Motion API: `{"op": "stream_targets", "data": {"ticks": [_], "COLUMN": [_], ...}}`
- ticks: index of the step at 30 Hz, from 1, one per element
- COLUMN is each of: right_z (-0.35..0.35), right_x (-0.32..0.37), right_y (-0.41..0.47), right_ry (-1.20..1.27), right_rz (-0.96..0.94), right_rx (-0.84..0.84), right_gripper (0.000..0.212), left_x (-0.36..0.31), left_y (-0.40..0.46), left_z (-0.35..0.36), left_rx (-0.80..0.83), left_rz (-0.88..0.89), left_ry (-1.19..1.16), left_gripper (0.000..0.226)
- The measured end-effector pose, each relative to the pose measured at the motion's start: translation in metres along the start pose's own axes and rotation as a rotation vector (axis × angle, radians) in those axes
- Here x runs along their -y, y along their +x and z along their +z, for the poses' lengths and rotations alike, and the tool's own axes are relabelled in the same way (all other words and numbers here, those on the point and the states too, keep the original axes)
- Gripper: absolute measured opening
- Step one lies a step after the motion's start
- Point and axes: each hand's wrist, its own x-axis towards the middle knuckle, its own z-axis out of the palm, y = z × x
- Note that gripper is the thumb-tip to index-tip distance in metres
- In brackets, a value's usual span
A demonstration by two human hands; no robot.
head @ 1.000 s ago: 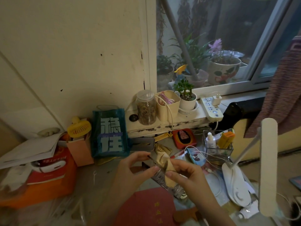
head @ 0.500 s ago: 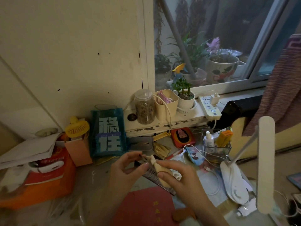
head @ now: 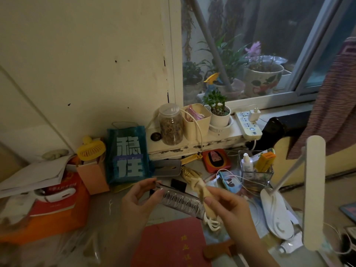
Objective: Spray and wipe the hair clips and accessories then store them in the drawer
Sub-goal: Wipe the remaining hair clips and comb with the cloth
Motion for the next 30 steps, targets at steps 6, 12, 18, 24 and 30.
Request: {"op": "stream_targets", "data": {"ticks": [6, 12, 18, 24, 30], "right_z": [-0.014, -0.004, -0.009, -0.015, -0.016], "right_x": [-0.008, -0.001, -0.007, -0.013, -0.024], "right_y": [0.004, -0.001, 0.000, 0.004, 0.012], "right_ry": [0.075, 0.168, 0.119, 0.060, -0.100], "right_rz": [0.145, 0.216, 0.207, 0.179, 0.161], "right_rx": [-0.078, 0.134, 0.174, 0.131, 0.234], "right_gripper": [0.023, 0.023, 0.044, 0.051, 0.045], "left_x": [0.003, 0.006, 0.008, 0.014, 0.028], "left_y": [0.000, -0.003, -0.006, -0.007, -0.012], "left_z": [-0.004, 0.000, -0.002, -0.008, -0.022], "left_rx": [-0.009, 0.013, 0.037, 0.103, 0.121], "left_rz": [-0.028, -0.039, -0.055, -0.060, -0.111], "left_ry": [-0.069, -0.122, -0.111, -0.002, 0.127], "left_gripper": [0.037, 0.037, 0.038, 0.031, 0.045]}}
